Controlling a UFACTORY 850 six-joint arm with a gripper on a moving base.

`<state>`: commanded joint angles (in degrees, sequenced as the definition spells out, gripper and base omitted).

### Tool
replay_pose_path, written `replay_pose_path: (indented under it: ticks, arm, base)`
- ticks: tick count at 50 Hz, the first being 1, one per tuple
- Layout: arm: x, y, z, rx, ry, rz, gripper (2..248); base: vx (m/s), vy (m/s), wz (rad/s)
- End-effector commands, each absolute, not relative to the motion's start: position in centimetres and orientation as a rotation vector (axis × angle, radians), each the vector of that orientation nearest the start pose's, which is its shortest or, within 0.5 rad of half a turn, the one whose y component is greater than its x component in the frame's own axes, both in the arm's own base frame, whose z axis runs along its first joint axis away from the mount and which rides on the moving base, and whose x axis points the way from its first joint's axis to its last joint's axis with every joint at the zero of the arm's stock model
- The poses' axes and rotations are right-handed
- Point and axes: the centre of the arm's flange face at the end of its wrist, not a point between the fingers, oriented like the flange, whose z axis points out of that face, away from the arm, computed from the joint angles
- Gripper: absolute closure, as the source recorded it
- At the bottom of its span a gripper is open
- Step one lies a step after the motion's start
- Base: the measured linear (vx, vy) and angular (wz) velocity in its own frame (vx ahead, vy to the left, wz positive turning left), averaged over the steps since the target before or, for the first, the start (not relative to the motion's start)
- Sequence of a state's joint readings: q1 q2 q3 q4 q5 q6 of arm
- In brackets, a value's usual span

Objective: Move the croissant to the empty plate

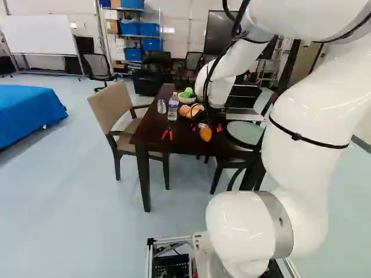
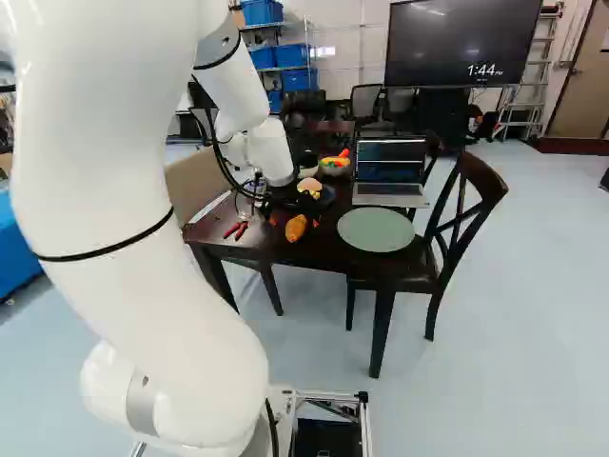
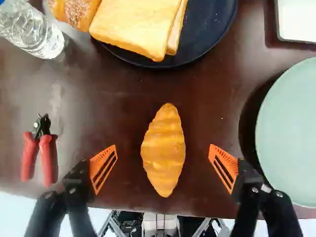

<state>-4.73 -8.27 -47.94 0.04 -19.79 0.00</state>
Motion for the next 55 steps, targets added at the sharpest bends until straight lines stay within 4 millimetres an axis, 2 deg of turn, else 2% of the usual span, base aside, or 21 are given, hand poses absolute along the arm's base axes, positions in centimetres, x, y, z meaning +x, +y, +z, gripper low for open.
replay_pose_path:
  ticks: [38,39,43,44,49,50,54,55]
  arm:
    - [47.25,-3.91,43.32,-3.106,0.129,-0.544,4]
    - [47.25,-3.91,43.32,-3.106,0.129,-0.544,16]
    - [47.25,-3.91,43.32,-3.106,0.129,-0.544,16]
    - [47.25,-3.91,43.32,-3.106,0.129,-0.544,29]
    - [47.25,-3.91,43.32,-3.106,0.129,-0.544,29]
    - [47.25,-3.91,43.32,-3.106,0.129,-0.544,41]
    - [47.25,-3.91,43.32,-3.106,0.129,-0.544,41]
    - [47.25,-3.91,43.32,-3.106,0.129,-0.544,53]
  base:
    - [0.0,0.0,0.0]
    - [0.0,0.0,0.0]
    - [0.0,0.0,0.0]
    - [0.0,0.0,0.0]
    - [0.0,0.0,0.0]
    - [0.0,0.0,0.0]
    - [0.0,0.0,0.0]
    - [0.0,0.0,0.0]
